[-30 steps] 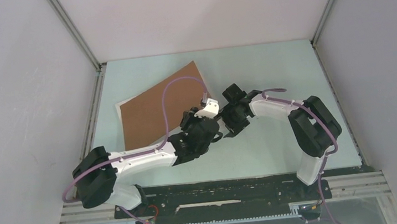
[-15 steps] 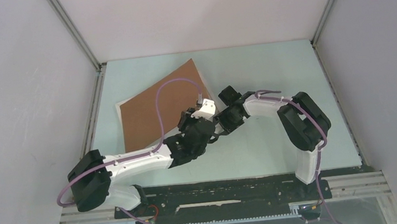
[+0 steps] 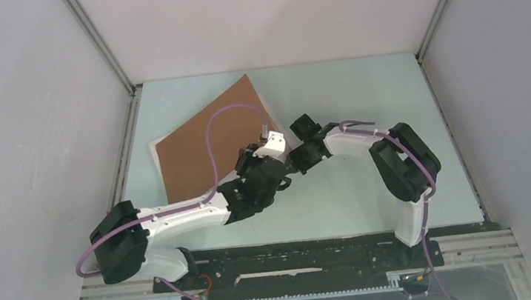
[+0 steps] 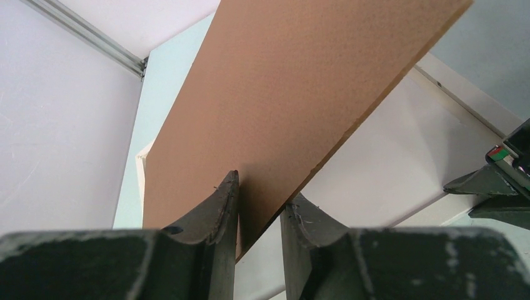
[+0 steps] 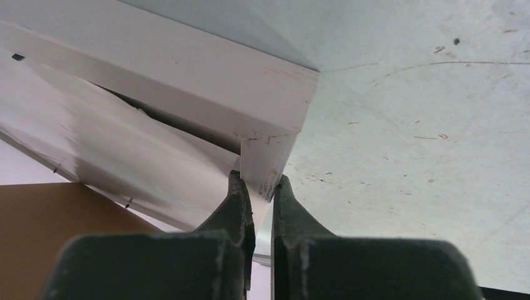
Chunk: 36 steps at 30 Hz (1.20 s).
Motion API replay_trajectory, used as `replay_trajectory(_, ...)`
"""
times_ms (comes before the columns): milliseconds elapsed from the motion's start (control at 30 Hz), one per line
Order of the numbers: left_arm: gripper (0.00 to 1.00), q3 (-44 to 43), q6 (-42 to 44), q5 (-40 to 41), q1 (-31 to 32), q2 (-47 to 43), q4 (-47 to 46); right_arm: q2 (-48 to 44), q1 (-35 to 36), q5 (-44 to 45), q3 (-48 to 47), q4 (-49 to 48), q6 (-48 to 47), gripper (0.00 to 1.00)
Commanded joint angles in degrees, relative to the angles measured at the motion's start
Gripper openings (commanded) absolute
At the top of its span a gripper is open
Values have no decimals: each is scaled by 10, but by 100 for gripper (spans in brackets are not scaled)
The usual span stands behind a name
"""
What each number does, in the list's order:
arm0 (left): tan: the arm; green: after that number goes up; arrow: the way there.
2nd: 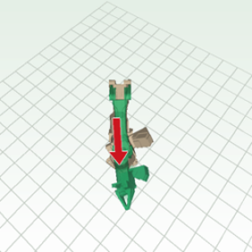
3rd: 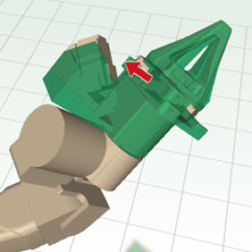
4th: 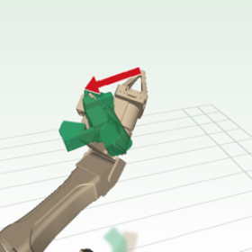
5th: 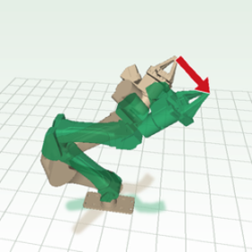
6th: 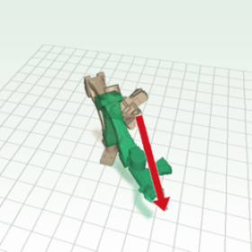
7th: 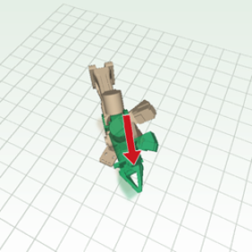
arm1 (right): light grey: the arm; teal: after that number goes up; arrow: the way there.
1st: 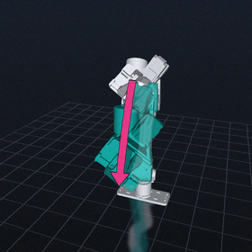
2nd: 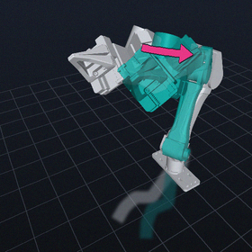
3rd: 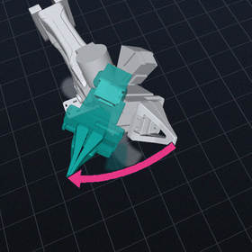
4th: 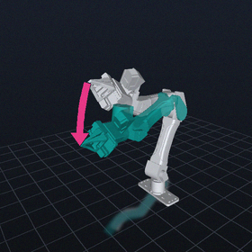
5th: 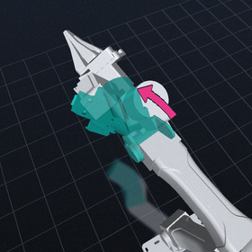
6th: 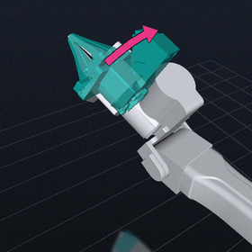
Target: Put the photo into the frame
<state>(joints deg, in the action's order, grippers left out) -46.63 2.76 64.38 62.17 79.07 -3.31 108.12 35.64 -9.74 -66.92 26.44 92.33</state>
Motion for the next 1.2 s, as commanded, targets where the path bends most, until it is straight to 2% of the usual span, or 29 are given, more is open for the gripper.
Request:
replay_trajectory(0, 0, 12, -46, 12, 0, -27, -37, -8, 11, 49, 19, -24, -30, 0)
replay_trajectory(233, 0, 10, -48, 18, 0, -24, -41, -48, -7, 84, 79, -104, -106, 0)
replay_trajectory(333, 0, 10, -49, 21, 0, -26, -45, -51, -13, 81, 71, -124, -142, 1)
replay_trajectory(367, 0, 10, -50, 22, 0, -27, -46, -46, -16, 71, 64, -118, -146, 22)
replay_trajectory(400, 0, 11, -52, 22, 0, -30, -47, -44, -16, 62, 63, -130, -156, 49)
replay_trajectory(433, 0, 11, -53, 22, 0, -31, -48, -46, -15, 62, 63, -128, -161, 64)
replay_trajectory(467, 0, 10, -55, 22, 0, -34, -48, -50, -11, 64, 63, -130, -169, 70)
replay_trajectory(567, 0, 9, -65, 25, 0, -38, -49, -52, 0, 52, 64, -142, -174, 80)
replay_trajectory(700, 0, 12, -81, 26, 0, -43, -50, -44, 21, 18, 65, -180, -158, 83)
replay_trajectory(867, 0, 14, -89, 24, 0, -56, -47, -21, 53, 0, 48, -194, -132, 76)
replay_trajectory(967, 0, 16, -86, 9, 0, -68, -48, 6, 65, -12, 34, -196, -126, 65)
replay_trajectory(1167, 0, 52, -98, 7, 0, -109, -72, 30, 85, -12, 19, -191, -122, 64)
